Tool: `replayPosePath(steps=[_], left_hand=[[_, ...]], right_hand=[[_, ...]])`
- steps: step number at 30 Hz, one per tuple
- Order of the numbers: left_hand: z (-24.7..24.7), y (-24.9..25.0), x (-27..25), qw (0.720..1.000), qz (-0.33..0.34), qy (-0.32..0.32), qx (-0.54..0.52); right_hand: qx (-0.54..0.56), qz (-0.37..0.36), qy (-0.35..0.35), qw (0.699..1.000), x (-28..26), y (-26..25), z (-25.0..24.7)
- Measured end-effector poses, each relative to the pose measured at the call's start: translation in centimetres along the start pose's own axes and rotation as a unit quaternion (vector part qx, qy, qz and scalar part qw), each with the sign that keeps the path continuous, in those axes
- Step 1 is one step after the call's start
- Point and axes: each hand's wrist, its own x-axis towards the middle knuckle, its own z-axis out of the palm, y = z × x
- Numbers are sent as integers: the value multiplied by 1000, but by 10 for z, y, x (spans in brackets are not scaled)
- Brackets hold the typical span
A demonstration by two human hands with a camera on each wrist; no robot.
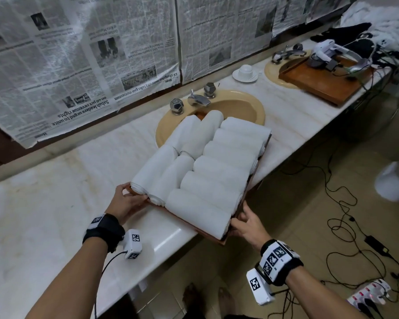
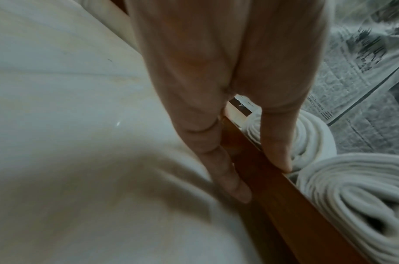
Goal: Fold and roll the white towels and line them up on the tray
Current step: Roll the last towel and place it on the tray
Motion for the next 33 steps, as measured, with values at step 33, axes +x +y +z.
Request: replayPosePath(steps=[33], left_hand=[[-49,-94,-178,941,100,269,-181]], right_hand=[[-98,-9,-229,968,32,-22,38]])
